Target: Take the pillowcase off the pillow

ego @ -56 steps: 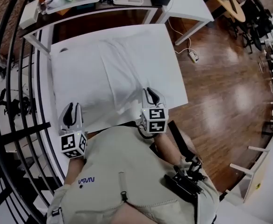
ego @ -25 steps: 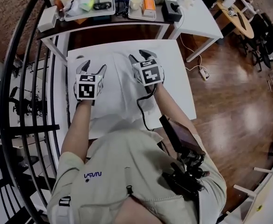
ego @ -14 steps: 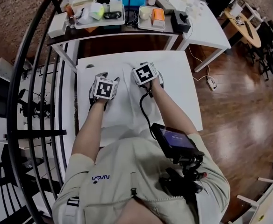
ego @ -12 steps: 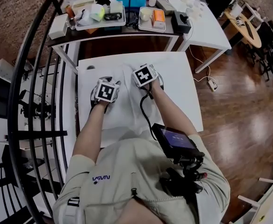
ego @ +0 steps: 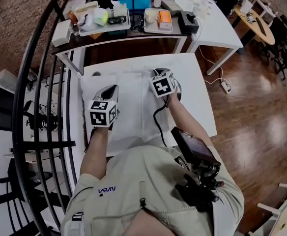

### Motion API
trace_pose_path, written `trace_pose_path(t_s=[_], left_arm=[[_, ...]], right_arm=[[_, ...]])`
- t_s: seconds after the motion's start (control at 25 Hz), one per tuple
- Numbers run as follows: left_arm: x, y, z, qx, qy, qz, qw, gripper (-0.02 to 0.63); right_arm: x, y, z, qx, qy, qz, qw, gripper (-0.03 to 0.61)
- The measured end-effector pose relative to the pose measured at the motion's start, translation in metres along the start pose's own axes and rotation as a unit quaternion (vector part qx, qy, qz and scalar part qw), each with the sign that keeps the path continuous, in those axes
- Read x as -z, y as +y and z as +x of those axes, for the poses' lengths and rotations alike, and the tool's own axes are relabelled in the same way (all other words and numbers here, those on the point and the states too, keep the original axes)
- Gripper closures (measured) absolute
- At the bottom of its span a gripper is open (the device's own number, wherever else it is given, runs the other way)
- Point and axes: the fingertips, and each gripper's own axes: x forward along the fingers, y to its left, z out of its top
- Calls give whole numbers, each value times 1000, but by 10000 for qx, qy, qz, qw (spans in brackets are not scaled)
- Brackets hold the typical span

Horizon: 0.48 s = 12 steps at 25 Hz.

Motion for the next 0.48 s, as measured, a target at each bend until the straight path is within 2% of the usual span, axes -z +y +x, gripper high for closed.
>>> trace_pose_path(t_s=[0.12,0.28,0.4,0.48], left_arm=[[-17,3,-24,-50,-400,-235,9989,601],[-22,14,-47,-112,-764,-690,9946,601],[-16,24,-51,-217,-830,-878,9924,603],[-7,25,-40,-283,-754,-816,9934,603]], right_arm=[[4,-27,-13,236,-133,377,9989,566],[25,-68,-27,701,-56,787,9944,568],[36,-91,-32,808,-155,1018,9914,568],[50,-99,-33,897,-45,1195,9888,568]])
